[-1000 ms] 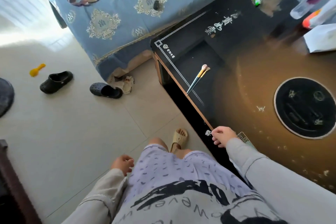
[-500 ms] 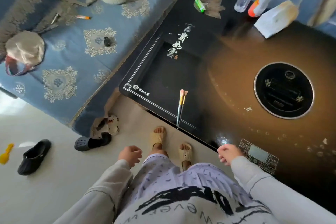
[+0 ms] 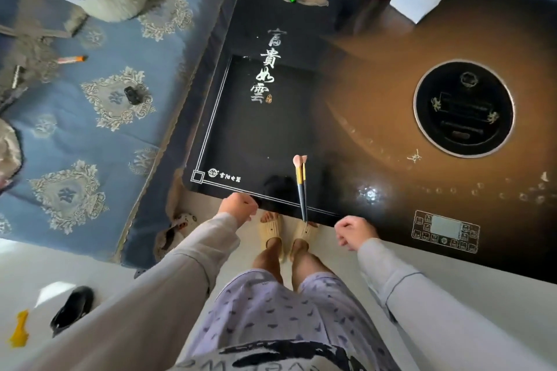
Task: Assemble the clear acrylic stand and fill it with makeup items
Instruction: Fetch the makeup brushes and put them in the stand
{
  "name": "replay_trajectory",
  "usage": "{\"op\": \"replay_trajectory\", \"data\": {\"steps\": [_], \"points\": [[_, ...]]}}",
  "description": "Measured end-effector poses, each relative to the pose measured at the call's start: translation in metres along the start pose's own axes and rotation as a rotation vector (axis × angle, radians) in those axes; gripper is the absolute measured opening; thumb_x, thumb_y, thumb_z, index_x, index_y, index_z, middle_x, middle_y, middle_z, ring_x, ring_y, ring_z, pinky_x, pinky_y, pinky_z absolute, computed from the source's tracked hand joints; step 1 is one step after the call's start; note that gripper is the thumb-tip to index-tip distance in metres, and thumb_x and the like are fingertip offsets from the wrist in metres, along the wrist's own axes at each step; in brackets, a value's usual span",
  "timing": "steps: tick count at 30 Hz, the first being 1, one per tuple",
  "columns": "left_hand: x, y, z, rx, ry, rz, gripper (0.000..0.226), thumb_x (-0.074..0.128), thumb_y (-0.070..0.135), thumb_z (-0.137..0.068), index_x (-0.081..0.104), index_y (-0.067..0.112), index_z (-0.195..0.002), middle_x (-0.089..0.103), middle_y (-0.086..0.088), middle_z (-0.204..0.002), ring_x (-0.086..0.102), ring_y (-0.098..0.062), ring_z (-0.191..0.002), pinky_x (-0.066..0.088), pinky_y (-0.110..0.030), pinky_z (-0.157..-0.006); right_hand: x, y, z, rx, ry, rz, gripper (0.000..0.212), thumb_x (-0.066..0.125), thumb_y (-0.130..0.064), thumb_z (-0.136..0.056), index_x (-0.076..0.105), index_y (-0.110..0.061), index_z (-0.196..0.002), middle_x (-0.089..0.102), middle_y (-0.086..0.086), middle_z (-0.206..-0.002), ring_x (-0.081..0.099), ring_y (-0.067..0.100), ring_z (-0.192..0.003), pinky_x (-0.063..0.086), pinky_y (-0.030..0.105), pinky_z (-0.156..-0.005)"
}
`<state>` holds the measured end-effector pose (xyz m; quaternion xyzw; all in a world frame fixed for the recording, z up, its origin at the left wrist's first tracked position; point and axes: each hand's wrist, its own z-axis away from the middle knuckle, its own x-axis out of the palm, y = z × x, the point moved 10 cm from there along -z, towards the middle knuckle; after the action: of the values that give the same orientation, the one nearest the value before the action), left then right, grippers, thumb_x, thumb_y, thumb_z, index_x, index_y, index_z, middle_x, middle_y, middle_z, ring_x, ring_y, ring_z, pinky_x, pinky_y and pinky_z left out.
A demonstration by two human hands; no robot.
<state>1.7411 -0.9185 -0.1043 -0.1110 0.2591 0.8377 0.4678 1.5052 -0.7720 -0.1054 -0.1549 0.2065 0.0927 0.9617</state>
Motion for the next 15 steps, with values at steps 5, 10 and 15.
{"op": "replay_trajectory", "data": {"steps": [5, 10, 15], "points": [[0.035, 0.035, -0.014, 0.041, -0.009, -0.106, 0.023, 0.055, 0.02, -0.087, 0.066, 0.006, -0.102, 0.068, -0.015, -0.104, 0.062, -0.029, -0.097, 0.047, -0.03, -0.084, 0.001, -0.045, -0.025, -0.065, 0.019, -0.024, 0.016, 0.051, -0.01, -0.085, 0.058, -0.016, -0.072, 0.06, 0.005, -0.071, 0.054, 0.011, -0.049, 0.044, 0.018, -0.048], [0.052, 0.058, -0.033, 0.042, 0.145, -0.055, 0.031, 0.062, 0.034, -0.082, 0.06, 0.01, -0.101, 0.062, -0.006, -0.09, 0.052, -0.021, -0.077, 0.041, -0.027, -0.068, 0.016, -0.066, -0.047, -0.066, 0.078, -0.006, 0.018, 0.062, -0.02, -0.085, 0.063, -0.013, -0.102, 0.067, 0.009, -0.098, 0.066, 0.027, -0.088, 0.055, 0.034, -0.079], [0.063, 0.07, -0.044, 0.044, 0.179, -0.083, 0.021, 0.062, 0.031, -0.082, 0.05, 0.014, -0.081, 0.046, 0.005, -0.064, 0.049, -0.022, -0.07, 0.036, -0.023, -0.055, 0.024, -0.072, -0.053, -0.086, 0.149, 0.115, 0.021, 0.057, -0.029, -0.089, 0.058, -0.015, -0.105, 0.067, 0.007, -0.107, 0.064, 0.026, -0.096, 0.044, 0.027, -0.07]]}}
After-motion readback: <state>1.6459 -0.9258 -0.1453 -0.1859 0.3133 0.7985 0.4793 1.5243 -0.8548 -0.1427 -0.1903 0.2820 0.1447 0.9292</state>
